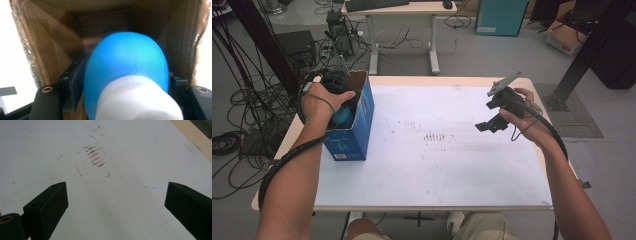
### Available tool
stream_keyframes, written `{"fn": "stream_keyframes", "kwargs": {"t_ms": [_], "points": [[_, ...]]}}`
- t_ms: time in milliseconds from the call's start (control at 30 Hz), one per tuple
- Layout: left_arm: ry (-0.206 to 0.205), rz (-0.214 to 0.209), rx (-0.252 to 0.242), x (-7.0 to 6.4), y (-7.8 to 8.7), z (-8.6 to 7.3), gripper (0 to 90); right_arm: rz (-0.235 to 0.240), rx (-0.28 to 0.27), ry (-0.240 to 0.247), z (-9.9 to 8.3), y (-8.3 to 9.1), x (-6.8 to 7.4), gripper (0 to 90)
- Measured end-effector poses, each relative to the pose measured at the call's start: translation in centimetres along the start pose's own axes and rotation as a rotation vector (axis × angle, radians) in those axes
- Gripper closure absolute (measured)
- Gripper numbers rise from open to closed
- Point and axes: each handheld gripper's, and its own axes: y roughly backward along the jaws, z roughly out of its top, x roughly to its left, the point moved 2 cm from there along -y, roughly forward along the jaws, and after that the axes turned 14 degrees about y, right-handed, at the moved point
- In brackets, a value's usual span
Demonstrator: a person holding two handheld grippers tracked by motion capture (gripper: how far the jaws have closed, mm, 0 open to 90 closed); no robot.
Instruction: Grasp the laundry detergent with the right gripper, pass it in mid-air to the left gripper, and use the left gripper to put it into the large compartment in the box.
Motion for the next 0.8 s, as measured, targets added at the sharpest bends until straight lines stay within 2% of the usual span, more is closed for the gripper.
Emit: {"fn": "stream_keyframes", "kwargs": {"t_ms": [233, 267, 367, 433, 567, 800], "points": [[-0.023, 0.021, -0.026, -0.4, 1.6, -0.4, 30.2, 0.004, -0.001, 0.018, 0.3, 0.1, -0.1, 4.9], [-0.023, 0.012, -0.027, -0.5, 1.8, -0.4, 29.8, -0.002, -0.007, 0.005, 0.4, 0.0, 0.0, 4.9], [-0.035, 0.026, -0.032, -0.9, 2.5, -0.7, 30.1, 0.001, -0.010, 0.015, 0.7, 0.0, 0.0, 4.9], [-0.039, 0.020, -0.036, -1.0, 2.9, -0.9, 30.1, 0.002, -0.009, 0.023, 0.7, 0.1, -0.1, 4.9], [-0.046, 0.035, -0.055, -1.2, 4.0, -1.4, 29.8, -0.005, -0.022, 0.014, 0.8, 0.1, -0.2, 4.9], [-0.043, 0.012, -0.087, -1.2, 6.0, -2.6, 27.9, -0.010, -0.020, 0.002, 0.8, 0.1, -0.2, 4.9]]}}
